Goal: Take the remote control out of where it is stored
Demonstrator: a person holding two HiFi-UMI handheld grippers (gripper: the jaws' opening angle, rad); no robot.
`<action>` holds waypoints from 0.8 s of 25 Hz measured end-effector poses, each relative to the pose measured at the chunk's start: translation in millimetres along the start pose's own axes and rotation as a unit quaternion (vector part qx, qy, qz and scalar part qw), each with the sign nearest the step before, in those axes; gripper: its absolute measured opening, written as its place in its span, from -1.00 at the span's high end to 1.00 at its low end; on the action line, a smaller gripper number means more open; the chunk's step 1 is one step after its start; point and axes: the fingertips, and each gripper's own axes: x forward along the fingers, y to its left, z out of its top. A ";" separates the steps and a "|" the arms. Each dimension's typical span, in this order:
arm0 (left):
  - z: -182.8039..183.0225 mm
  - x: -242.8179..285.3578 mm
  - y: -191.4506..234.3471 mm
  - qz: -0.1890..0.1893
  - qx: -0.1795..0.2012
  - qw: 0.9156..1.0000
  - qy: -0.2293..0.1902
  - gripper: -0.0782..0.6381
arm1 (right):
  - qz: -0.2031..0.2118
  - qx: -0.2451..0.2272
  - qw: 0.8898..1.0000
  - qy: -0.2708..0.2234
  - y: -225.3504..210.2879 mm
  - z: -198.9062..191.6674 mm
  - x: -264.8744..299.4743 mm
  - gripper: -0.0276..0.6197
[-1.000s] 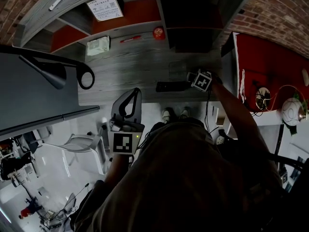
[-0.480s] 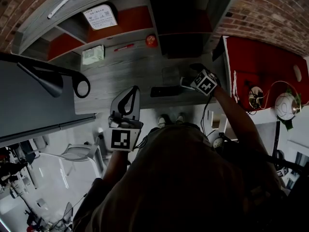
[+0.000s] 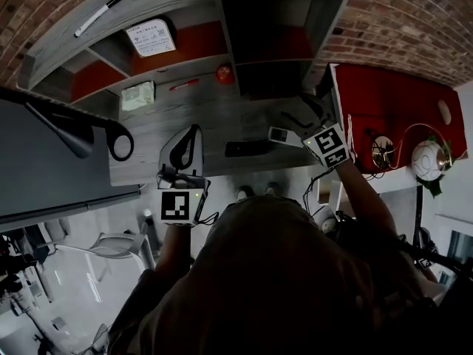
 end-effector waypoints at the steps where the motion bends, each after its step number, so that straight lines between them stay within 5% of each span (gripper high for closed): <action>1: 2.1 0.5 1.0 0.000 -0.001 1.000 -0.005 0.75 | -0.010 0.002 1.000 -0.013 -0.9 7.1 -7.0 0.00; 7: -4.8 -1.1 3.6 -0.004 0.007 1.000 -0.002 0.75 | -0.047 -0.007 0.994 -0.100 8.3 52.4 -43.4 0.01; 11: -6.4 -1.8 -1.3 -0.014 0.009 1.000 0.001 0.75 | -0.058 -0.027 0.982 -0.178 27.3 106.7 -71.7 0.24; 20: -5.5 -4.8 -7.0 -0.024 0.001 1.000 -0.002 0.75 | -0.094 0.004 0.976 -0.196 35.0 125.1 -95.2 0.83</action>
